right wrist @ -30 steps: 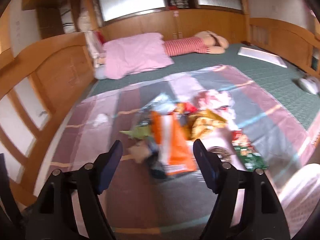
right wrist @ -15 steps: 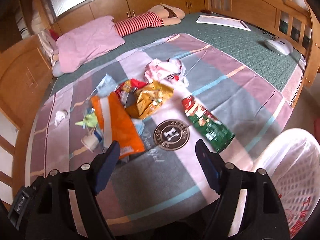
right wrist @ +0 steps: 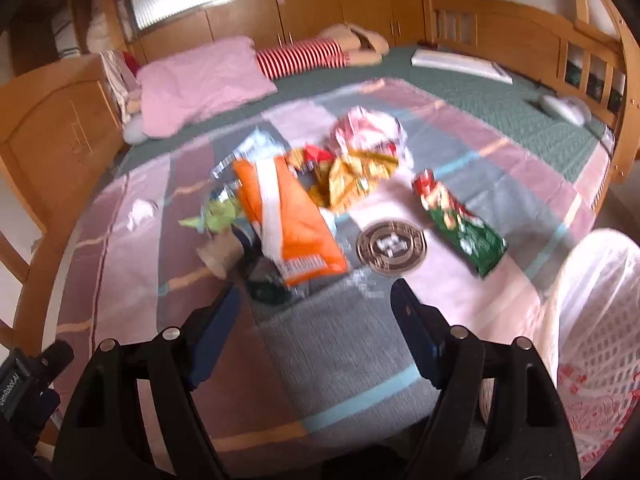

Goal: Collect trash
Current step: 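Reach the right tool toward the orange snack bag and grasp it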

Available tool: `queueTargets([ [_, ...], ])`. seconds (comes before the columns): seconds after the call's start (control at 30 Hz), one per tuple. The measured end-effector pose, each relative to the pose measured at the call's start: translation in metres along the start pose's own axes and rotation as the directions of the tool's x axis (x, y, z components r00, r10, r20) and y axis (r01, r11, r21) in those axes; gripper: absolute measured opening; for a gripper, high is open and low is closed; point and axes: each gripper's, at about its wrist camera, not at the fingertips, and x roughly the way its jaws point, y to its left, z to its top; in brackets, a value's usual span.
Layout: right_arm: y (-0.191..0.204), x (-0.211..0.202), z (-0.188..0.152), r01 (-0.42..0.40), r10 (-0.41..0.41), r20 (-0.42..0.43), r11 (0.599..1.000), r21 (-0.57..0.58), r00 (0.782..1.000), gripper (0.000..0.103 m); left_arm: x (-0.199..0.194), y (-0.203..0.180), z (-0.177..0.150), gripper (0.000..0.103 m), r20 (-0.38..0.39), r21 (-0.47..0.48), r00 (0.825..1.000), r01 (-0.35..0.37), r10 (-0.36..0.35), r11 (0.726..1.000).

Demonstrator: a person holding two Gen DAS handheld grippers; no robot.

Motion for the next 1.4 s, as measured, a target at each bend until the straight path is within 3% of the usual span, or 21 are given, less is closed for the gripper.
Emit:
queueTargets([
  [0.17, 0.005, 0.008, 0.016, 0.054, -0.051, 0.06, 0.997, -0.048, 0.997, 0.077, 0.005, -0.002, 0.014, 0.094, -0.007, 0.032, 1.0, -0.007, 0.007, 0.999],
  [0.27, 0.004, 0.028, 0.031, 0.063, -0.062, 0.039, 0.998, -0.007, 0.997, 0.077, 0.009, -0.013, 0.035, 0.093, 0.02, 0.086, 1.0, 0.003, -0.005, 0.996],
  [0.37, 0.012, 0.056, 0.048, 0.075, -0.075, 0.01, 0.997, -0.001, 0.997, 0.077, 0.019, -0.027, 0.047, 0.093, 0.051, 0.172, 0.998, -0.051, 0.043, 0.984],
  [0.47, 0.026, 0.082, 0.063, 0.07, -0.07, 0.003, 0.997, -0.013, 0.998, 0.077, 0.035, -0.023, 0.043, 0.093, -0.01, 0.159, 0.999, -0.048, 0.051, 0.986],
  [0.53, 0.035, 0.101, 0.067, 0.183, -0.184, -0.004, 0.981, -0.069, 0.983, 0.077, 0.042, -0.016, 0.039, 0.093, -0.068, 0.117, 0.997, -0.022, 0.03, 0.993],
  [0.57, 0.036, 0.108, 0.068, 0.199, -0.201, -0.019, 0.976, -0.095, 0.979, 0.077, 0.041, -0.012, 0.038, 0.093, -0.077, 0.093, 0.997, -0.017, 0.024, 0.996],
  [0.63, 0.031, 0.122, 0.065, 0.153, -0.165, -0.096, 0.981, -0.124, 0.982, 0.077, 0.037, -0.007, 0.036, 0.093, -0.069, 0.061, 0.997, -0.013, 0.018, 0.998],
  [0.77, 0.023, 0.127, 0.062, 0.109, -0.127, -0.139, 0.986, -0.129, 0.982, 0.076, 0.035, -0.009, 0.032, 0.093, -0.065, 0.017, 0.998, 0.008, -0.007, 1.0],
  [0.97, 0.039, 0.132, 0.053, 0.005, -0.045, -0.213, 0.983, -0.185, 0.976, 0.073, 0.042, -0.031, 0.016, 0.094, -0.108, 0.06, 0.994, 0.033, -0.026, 0.998],
  [1.13, 0.057, 0.133, 0.041, -0.011, -0.057, -0.231, 0.958, -0.285, 0.971, 0.073, 0.041, -0.037, 0.01, 0.094, -0.112, 0.078, 0.994, 0.024, -0.016, 0.997],
  [1.2, 0.059, 0.13, 0.041, -0.006, -0.063, -0.212, 0.951, -0.309, 0.975, 0.062, 0.042, -0.037, 0.009, 0.094, -0.117, 0.074, 0.993, 0.023, -0.014, 0.997],
  [1.27, 0.06, 0.128, 0.04, 0.009, -0.076, -0.193, 0.944, -0.328, 0.978, 0.044, 0.043, -0.037, 0.008, 0.094, -0.123, 0.069, 0.992, 0.021, -0.012, 0.997],
  [1.33, 0.058, 0.126, 0.042, -0.011, -0.05, -0.186, 0.949, -0.316, 0.981, 0.035, 0.043, -0.036, 0.009, 0.094, -0.124, 0.064, 0.992, 0.021, -0.013, 0.998],
  [1.4, 0.054, 0.124, 0.045, -0.027, -0.028, -0.184, 0.957, -0.29, 0.983, 0.034, 0.043, -0.036, 0.009, 0.094, -0.122, 0.06, 0.993, 0.02, -0.013, 0.998],
])
